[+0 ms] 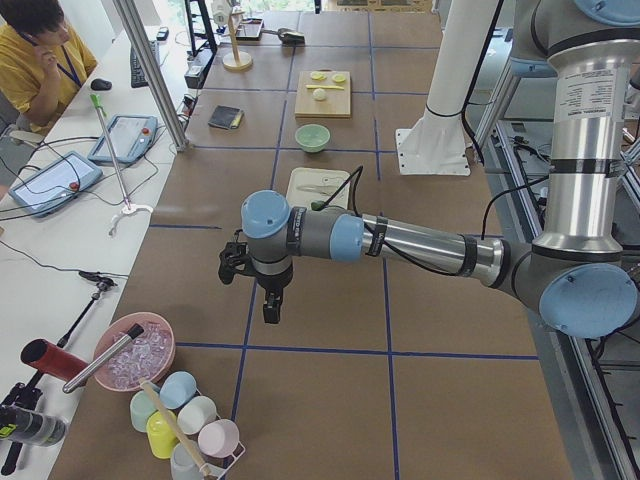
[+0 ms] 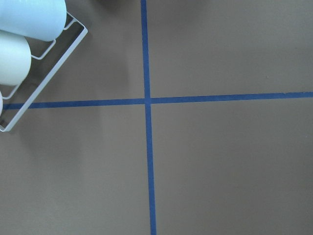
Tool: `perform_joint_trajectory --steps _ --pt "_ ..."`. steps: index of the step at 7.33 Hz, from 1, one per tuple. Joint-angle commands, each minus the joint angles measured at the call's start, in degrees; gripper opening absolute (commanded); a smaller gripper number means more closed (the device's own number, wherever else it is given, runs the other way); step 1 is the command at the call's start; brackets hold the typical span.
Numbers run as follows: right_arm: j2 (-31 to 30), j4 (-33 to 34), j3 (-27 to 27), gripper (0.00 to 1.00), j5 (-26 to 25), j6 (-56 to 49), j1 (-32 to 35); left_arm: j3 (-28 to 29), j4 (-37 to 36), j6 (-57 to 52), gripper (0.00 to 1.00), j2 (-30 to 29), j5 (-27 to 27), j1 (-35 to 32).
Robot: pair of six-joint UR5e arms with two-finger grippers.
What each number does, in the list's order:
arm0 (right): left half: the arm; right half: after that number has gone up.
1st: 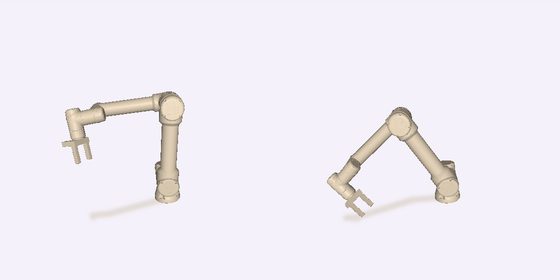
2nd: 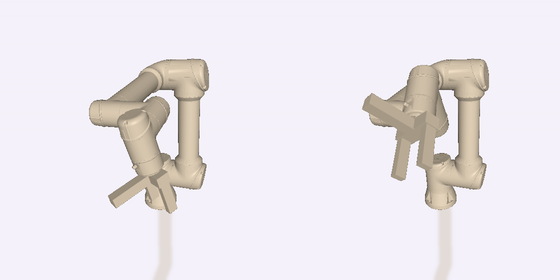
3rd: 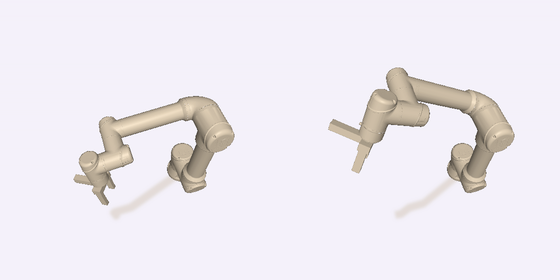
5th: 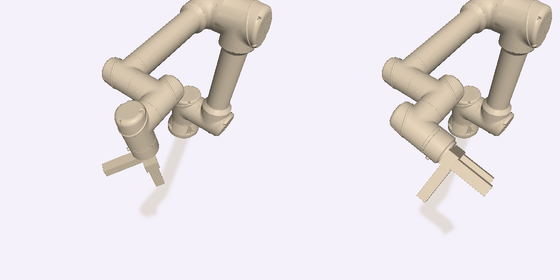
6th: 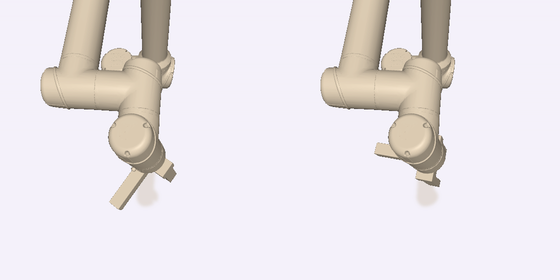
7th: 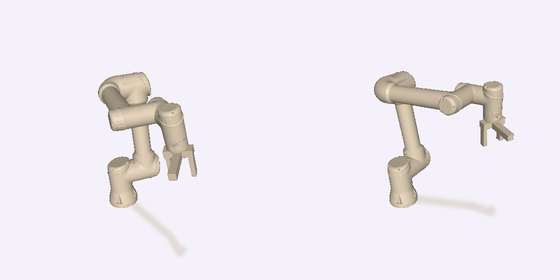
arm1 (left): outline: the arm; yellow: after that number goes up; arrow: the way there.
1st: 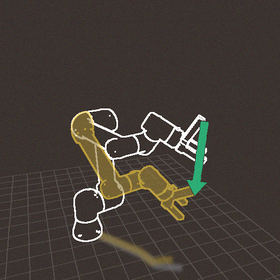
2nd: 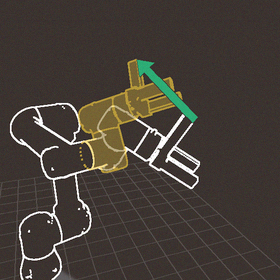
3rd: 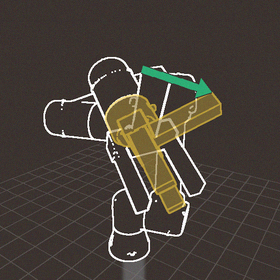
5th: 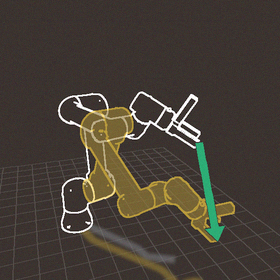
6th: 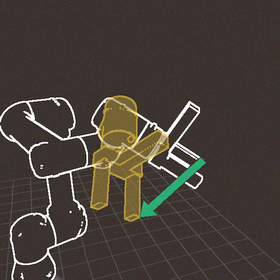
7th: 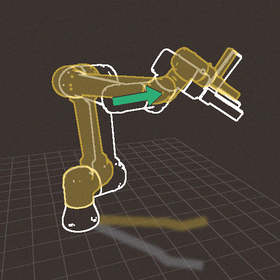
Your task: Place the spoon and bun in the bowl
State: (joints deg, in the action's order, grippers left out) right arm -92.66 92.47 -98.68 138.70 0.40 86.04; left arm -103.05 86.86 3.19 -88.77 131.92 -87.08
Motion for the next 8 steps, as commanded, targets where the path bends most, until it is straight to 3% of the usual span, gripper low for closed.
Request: perform_joint_trajectory --steps 1,3,5,6,7,8 --pt "-0.4 0.0 -1.8 1.00 0.2 0.0 0.0 -0.1 12.5 0.6 1.00 0.2 3.6 5.6" --pt "0.0 -1.1 -2.1 1.00 3.0 0.1 -0.6 -0.6 20.4 0.7 1.00 -0.2 8.2 16.7" --pt "-0.7 -2.4 -2.8 1.00 8.4 0.0 -0.6 -0.8 29.2 19.7 1.00 -6.5 7.7 26.0" --pt "-1.5 -5.6 -2.8 1.00 8.3 -0.1 -0.6 -0.1 29.3 29.5 1.00 -11.6 7.1 30.6" --pt "-3.4 -9.8 -2.8 1.00 8.3 0.0 -0.6 0.8 28.9 37.0 1.00 -17.6 3.9 36.0" --pt "-4.6 -12.6 -2.8 1.00 8.5 0.6 -0.6 2.3 28.7 42.3 1.00 -21.2 -4.0 42.3"
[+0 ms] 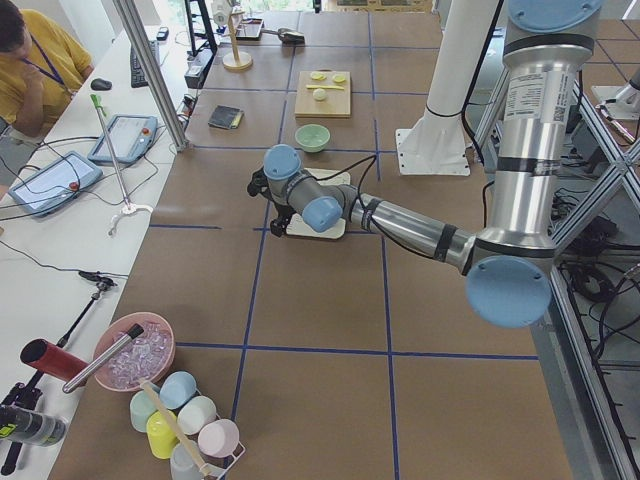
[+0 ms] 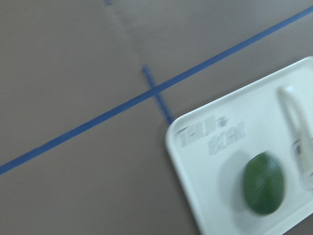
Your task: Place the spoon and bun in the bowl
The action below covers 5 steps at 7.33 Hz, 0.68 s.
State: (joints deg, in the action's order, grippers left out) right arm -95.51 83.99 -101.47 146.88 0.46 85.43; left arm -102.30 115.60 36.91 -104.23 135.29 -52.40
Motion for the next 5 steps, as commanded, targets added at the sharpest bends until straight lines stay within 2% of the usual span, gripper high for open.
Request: perform_joint_trajectory --steps 1,2,3,5 --pt "-1.8 -4.4 0.1 1.00 0.2 5.2 -0.1 3.5 0.1 9.1 1.00 -7.2 -14.7 12.4" --pt "-1.7 -4.4 0.2 1.00 0.2 7.9 -0.4 8.1 0.0 9.2 1.00 -10.3 -18.1 14.9" --pt "-1.7 -4.4 0.2 1.00 0.2 8.0 -0.4 12.2 0.1 9.2 1.00 -12.5 -19.2 15.4" --pt "-1.8 -4.4 0.2 1.00 0.3 8.0 -0.4 13.5 0.0 9.1 0.95 -12.7 -20.3 15.4"
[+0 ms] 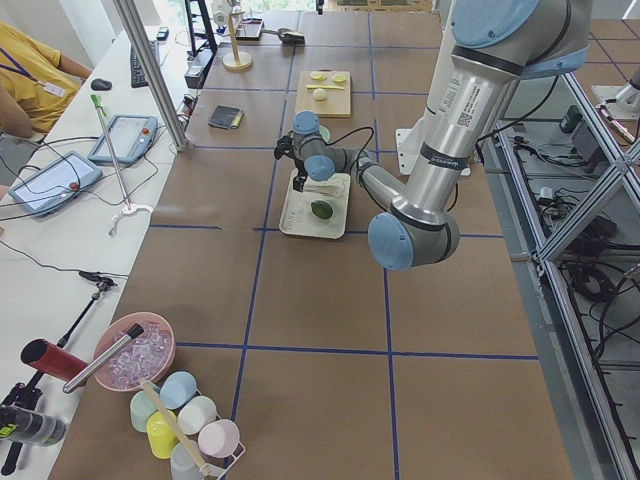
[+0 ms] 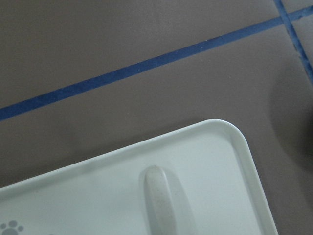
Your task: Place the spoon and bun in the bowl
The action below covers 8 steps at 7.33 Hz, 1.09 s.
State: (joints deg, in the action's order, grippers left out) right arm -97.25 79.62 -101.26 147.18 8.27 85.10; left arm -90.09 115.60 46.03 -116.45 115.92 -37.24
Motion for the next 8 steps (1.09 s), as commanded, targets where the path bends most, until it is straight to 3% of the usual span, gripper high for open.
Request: perform_joint_trajectory --steps 1,2,3,5,7,8 --pt "0.0 0.0 0.1 1.00 0.0 0.2 0.0 1.6 -0.2 0.0 0.81 -0.4 -1.0 0.2" --pt "0.0 0.0 0.1 1.00 0.1 0.3 0.0 1.6 -0.2 0.1 0.55 -0.5 -1.0 0.2" --pt "0.0 0.0 0.0 1.00 0.2 0.3 0.0 1.5 -0.3 0.2 0.37 -0.4 -1.0 0.2" --pt "0.0 0.1 0.1 1.00 0.2 0.3 0.0 1.7 -0.3 0.2 0.31 -0.3 -1.0 0.4" --pt "0.0 0.1 0.1 1.00 0.2 0.3 0.0 1.2 -1.5 0.3 0.00 -0.4 -1.0 0.7" --pt "0.0 0.1 0.1 1.00 0.2 0.3 0.0 0.5 -1.8 1.3 0.00 -0.5 -1.0 0.8"
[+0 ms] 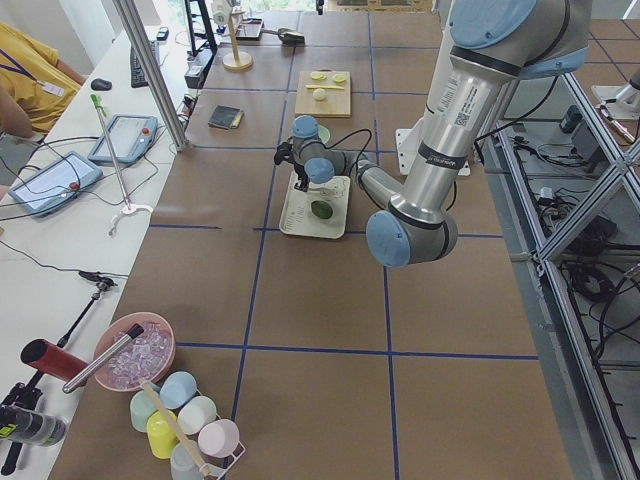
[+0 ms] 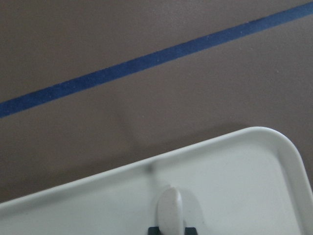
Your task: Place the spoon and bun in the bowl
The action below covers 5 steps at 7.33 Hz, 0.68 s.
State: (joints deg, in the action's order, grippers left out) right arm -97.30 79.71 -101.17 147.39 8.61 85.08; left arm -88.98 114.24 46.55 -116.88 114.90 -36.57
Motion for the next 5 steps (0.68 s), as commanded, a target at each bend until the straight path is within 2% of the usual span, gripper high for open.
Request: perform_joint_trajectory --steps 1,2,3,5 --pt "0.0 0.0 0.0 1.00 0.1 0.0 0.0 -2.5 -1.2 4.1 0.00 -0.1 -0.2 0.1" --pt "0.0 0.0 0.0 1.00 0.1 0.1 0.0 -5.2 -2.9 5.9 0.00 -1.1 -2.1 0.2" --pt "0.0 0.0 0.0 1.00 0.7 0.1 0.0 -5.3 -4.9 6.8 0.00 -5.2 -3.6 0.3" --pt "0.0 -0.1 0.0 1.00 1.2 0.1 -0.1 0.6 -4.1 14.1 0.00 -14.9 -9.1 5.9"
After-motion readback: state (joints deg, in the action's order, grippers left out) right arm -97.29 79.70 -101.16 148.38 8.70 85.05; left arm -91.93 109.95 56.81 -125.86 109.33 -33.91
